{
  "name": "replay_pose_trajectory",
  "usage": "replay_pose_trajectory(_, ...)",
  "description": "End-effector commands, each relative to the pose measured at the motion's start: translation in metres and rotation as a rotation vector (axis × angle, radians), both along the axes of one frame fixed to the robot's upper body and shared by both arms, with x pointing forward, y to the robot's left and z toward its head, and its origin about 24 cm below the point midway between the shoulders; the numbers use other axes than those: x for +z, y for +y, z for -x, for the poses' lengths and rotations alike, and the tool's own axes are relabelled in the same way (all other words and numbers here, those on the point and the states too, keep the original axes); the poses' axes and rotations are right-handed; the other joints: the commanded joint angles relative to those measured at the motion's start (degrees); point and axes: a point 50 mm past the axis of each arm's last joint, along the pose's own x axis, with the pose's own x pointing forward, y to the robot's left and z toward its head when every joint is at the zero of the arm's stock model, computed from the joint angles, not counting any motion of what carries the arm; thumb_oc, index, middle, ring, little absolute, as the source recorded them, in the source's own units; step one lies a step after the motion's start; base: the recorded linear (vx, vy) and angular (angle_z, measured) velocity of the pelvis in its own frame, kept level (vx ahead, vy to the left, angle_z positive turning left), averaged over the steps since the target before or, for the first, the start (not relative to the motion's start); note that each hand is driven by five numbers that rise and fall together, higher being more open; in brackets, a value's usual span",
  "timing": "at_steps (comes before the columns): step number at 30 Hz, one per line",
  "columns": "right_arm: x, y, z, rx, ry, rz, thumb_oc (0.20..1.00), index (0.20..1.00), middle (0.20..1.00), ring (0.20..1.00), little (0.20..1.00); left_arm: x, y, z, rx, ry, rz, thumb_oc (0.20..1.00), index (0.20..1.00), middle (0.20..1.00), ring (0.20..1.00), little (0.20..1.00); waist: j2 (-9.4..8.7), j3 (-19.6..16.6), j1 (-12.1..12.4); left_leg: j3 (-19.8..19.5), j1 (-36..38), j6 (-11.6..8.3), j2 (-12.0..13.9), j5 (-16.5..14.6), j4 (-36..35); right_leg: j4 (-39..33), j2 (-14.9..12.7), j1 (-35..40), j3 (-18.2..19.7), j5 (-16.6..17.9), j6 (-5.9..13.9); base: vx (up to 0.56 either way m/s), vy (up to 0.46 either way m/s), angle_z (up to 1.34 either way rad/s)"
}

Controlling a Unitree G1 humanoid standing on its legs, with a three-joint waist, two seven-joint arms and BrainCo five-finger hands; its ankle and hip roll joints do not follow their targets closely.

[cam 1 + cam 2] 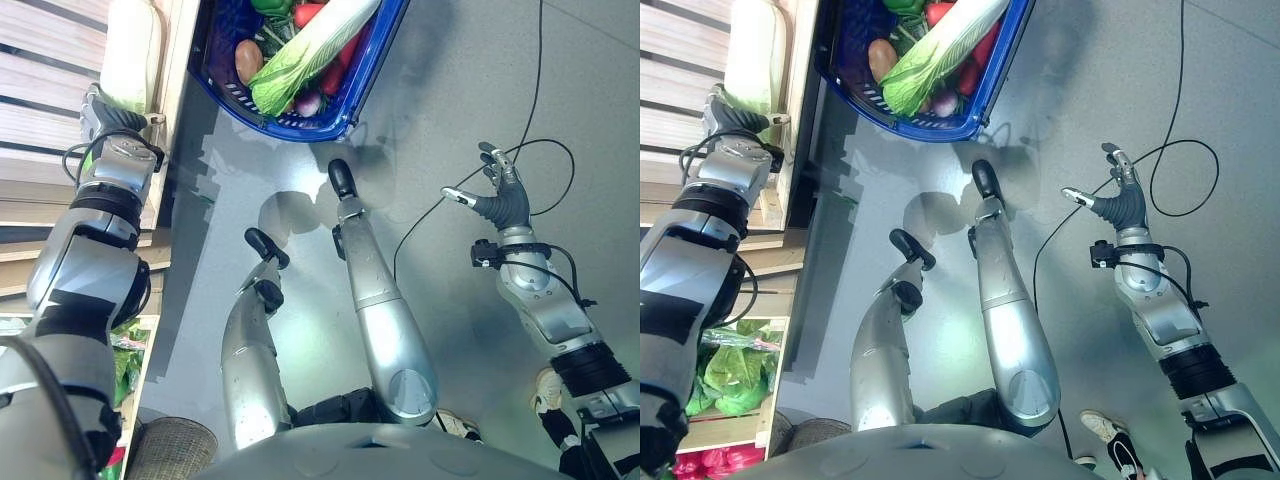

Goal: Pick up fruits and vegetables into the basket

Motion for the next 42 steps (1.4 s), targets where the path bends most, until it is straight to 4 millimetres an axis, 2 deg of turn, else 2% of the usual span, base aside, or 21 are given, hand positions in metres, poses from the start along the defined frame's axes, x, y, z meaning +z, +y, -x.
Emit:
replay_pose_trajectory(1, -0.002, -0.001, 0.002, -0.008, -0.018, -0.054, 1.000, 1.000, 1.000, 1.000, 1.000, -0.028, 0.014, 0.011, 0.037, 0.078, 0.094, 1.000, 1.000, 1.000, 1.000, 1.000, -1.00, -2.74, -2.14, -1.02, -5.67, 0.96, 0.10, -2.34, 4.24, 0.18, 0.67, -0.37, -3.20, -4.07, 1.78, 0.00, 0.000, 0.00)
replay_pose_trajectory(13, -0.001, 0.000, -0.002, -0.012, -0.026, -0.073, 1.000, 1.000, 1.000, 1.000, 1.000, -0.038, 0.023, 0.018, 0.136, 0.106, 0.149, 1.000, 1.000, 1.000, 1.000, 1.000, -1.52, -2.74, -1.86, -1.50, -7.65, 0.66, 0.27, -2.00, 4.34, 0.21, 1.24, -2.18, -3.32, -3.63, 1.47, 0.00, 0.000, 0.00)
replay_pose_trajectory(22, 0.003, 0.003, -0.007, -0.002, -0.038, -0.089, 1.000, 1.000, 1.000, 1.000, 1.000, -0.038, 0.027, 0.022, 0.192, 0.165, 0.072, 1.000, 1.000, 1.000, 1.000, 1.000, -2.11, -2.74, -1.40, -2.27, -10.10, 0.75, 0.28, -2.26, 5.01, 0.31, 1.77, -4.12, -3.39, -3.35, 1.14, 0.00, 0.000, 0.00)
replay_pose_trajectory(23, 0.003, 0.003, -0.007, 0.001, -0.040, -0.091, 1.000, 1.000, 1.000, 1.000, 1.000, -0.038, 0.026, 0.022, 0.190, 0.159, 0.060, 0.592, 0.592, 0.592, 0.592, 0.592, -2.17, -2.74, -1.33, -2.38, -10.48, 0.79, 0.26, -2.32, 5.07, 0.36, 1.91, -4.45, -3.25, -3.35, 1.11, 0.00, 0.000, 0.00)
replay_pose_trajectory(24, 0.003, 0.003, -0.007, 0.001, -0.039, -0.091, 1.000, 1.000, 1.000, 1.000, 1.000, -0.038, 0.025, 0.021, 0.187, 0.157, 0.058, 0.511, 0.511, 0.511, 0.511, 0.511, -2.17, -2.74, -1.32, -2.43, -10.53, 0.82, 0.24, -2.34, 5.08, 0.39, 1.96, -4.48, -3.20, -3.37, 1.10, 0.00, 0.000, 0.00)
replay_pose_trajectory(25, 0.003, 0.003, -0.007, 0.001, -0.040, -0.092, 1.000, 1.000, 1.000, 1.000, 1.000, -0.037, 0.023, 0.020, 0.177, 0.151, 0.054, 0.200, 0.200, 0.200, 0.200, 0.200, -2.17, -2.74, -1.29, -2.53, -10.59, 0.85, 0.20, -2.39, 5.11, 0.47, 2.03, -4.52, -3.15, -3.43, 1.10, 0.00, 0.000, 0.00)
replay_pose_trajectory(33, 0.005, 0.006, -0.004, 0.023, -0.065, -0.086, 1.000, 1.000, 1.000, 1.000, 1.000, -0.034, 0.011, 0.013, 0.120, 0.086, -0.001, 0.200, 0.200, 0.200, 0.200, 0.200, -2.02, -2.74, -0.72, -2.63, -8.86, 0.80, -0.28, -2.16, 4.06, 0.01, 1.54, -2.88, -3.67, -3.33, 1.48, 0.00, 0.006, 0.00)
replay_pose_trajectory(42, 0.011, 0.008, 0.004, 0.042, -0.102, -0.052, 1.000, 1.000, 1.000, 1.000, 1.000, -0.050, 0.007, 0.017, 0.049, 0.054, 0.030, 0.200, 0.200, 0.200, 0.200, 0.200, -1.21, -2.74, 0.28, -2.59, -3.04, 0.72, -1.05, -1.62, 1.57, -1.04, -0.33, 2.58, -5.29, -3.77, 2.22, -0.03, 0.050, 0.04)
